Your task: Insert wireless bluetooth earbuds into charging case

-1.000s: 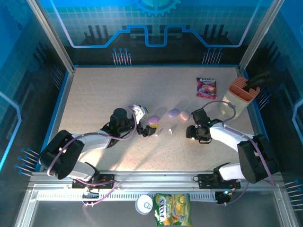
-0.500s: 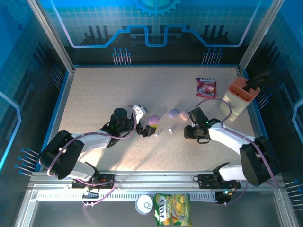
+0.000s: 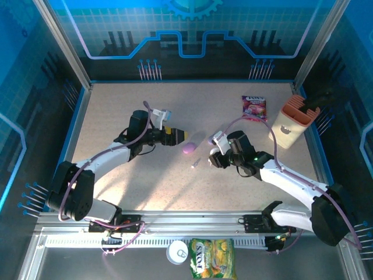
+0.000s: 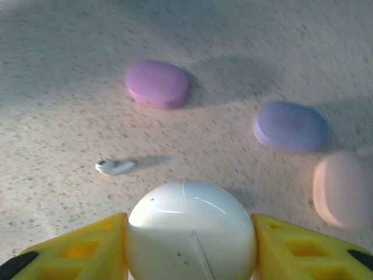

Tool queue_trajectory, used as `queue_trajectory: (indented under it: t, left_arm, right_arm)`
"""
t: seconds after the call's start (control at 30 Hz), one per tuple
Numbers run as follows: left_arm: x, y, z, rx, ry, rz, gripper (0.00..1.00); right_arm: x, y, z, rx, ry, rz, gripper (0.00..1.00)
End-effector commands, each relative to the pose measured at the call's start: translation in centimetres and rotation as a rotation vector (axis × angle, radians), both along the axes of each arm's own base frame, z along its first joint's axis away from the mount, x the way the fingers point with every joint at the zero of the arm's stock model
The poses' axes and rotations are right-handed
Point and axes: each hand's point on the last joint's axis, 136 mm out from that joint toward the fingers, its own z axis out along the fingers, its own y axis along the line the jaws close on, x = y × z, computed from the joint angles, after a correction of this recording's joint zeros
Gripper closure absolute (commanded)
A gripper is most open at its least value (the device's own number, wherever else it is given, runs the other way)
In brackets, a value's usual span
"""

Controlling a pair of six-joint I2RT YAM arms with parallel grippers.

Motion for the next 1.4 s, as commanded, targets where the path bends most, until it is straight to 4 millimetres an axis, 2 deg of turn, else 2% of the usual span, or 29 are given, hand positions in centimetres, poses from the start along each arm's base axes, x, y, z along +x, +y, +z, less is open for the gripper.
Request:
queue_trajectory:
  t: [0.0, 0.13, 0.27, 0.4, 0.63, 0.87, 1.03, 1.17, 1.23, 1.37]
  left_arm:
    - [-2.5, -0.6, -0.5, -0.015, 0.239, -0.043, 0.15]
    - [-4.1, -1.4, -0.1, 0.03, 0.244, -0.086, 0.17]
    - [-5.9, -3.5, 0.7, 0.022, 0.206, -0.184, 0.23]
    - [-6.5, -4.6, 0.8, 0.022, 0.191, -0.226, 0.25]
    - [-7.1, -6.4, 1.7, -0.026, 0.174, -0.311, 0.37]
    - [-7.8, -6.9, 1.6, -0.031, 0.181, -0.357, 0.49]
    - [-8.3, -7.2, 1.8, -0.03, 0.165, -0.377, 0.76]
    - [-8.5, -7.1, 1.9, -0.027, 0.145, -0.387, 0.8]
    - [-8.5, -7.1, 2.1, -0.028, 0.113, -0.398, 0.8]
    - [-8.6, -7.1, 3.0, -0.048, -0.022, -0.421, 0.79]
  right_arm:
    - [0.5, 3.4, 3.9, 0.053, -0.152, 0.18, 0.51]
    - [0.3, 5.3, 4.9, 0.056, -0.202, 0.266, 0.51]
    - [-0.6, 7.0, 5.5, 0.119, -0.206, 0.354, 0.51]
    - [-1.3, 8.0, 5.7, 0.155, -0.209, 0.403, 0.53]
    - [-1.2, 8.3, 5.7, 0.166, -0.219, 0.412, 0.53]
    - [-1.1, 8.6, 6.2, 0.216, -0.244, 0.401, 0.54]
    - [-1.0, 8.5, 6.1, 0.213, -0.247, 0.392, 0.53]
    - [-1.0, 8.3, 6.6, 0.218, -0.263, 0.383, 0.51]
    - [-1.2, 8.3, 7.0, 0.23, -0.271, 0.389, 0.46]
    - [-1.9, 7.8, 7.9, 0.259, -0.283, 0.403, 0.25]
